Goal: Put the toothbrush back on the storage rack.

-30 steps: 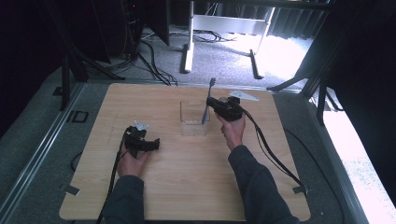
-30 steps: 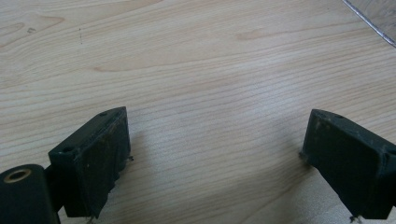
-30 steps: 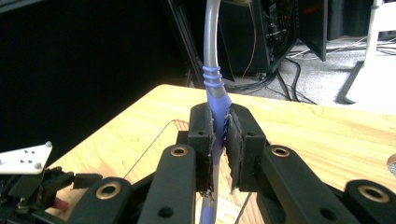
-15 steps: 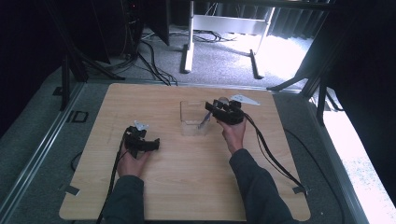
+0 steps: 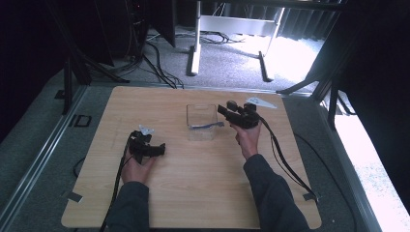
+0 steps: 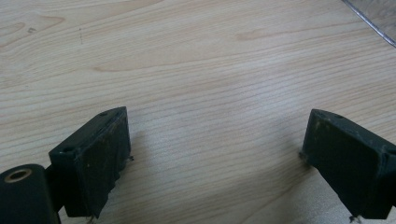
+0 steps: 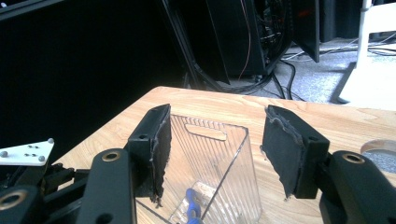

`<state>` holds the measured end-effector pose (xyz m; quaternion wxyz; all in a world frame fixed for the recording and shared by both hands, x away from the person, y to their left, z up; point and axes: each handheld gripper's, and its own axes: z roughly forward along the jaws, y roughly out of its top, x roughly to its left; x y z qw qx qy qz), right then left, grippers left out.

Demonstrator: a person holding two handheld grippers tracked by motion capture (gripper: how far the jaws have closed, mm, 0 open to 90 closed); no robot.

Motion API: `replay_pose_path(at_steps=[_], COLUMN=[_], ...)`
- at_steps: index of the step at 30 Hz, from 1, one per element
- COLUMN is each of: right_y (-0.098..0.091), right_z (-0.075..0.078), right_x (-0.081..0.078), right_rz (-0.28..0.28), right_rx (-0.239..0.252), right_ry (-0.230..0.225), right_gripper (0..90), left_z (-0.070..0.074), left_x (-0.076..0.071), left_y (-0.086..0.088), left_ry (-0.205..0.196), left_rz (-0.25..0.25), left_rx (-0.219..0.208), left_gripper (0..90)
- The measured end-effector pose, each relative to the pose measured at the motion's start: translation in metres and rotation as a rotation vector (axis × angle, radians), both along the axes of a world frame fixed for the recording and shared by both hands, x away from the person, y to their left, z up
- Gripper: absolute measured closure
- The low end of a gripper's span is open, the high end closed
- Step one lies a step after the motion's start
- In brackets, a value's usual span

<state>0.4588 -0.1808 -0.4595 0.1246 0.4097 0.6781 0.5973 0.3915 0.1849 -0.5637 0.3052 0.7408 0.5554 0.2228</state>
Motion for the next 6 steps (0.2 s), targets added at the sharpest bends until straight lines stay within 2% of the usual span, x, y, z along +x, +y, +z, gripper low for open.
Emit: replay_pose_path(at_steps=[6], right_y=[-0.0035], right_z=[0.0016], right_x=[0.0009], right_rz=[0.002], right_rx=[-0.031], right_ry=[0.021], right_gripper=[39.7], left_z=[0.0], left_x=[0.0], left_y=[-0.0001], left_ry=[-0.001], left_rz=[0.001], left_rx=[-0.001], left_gripper=[8.1])
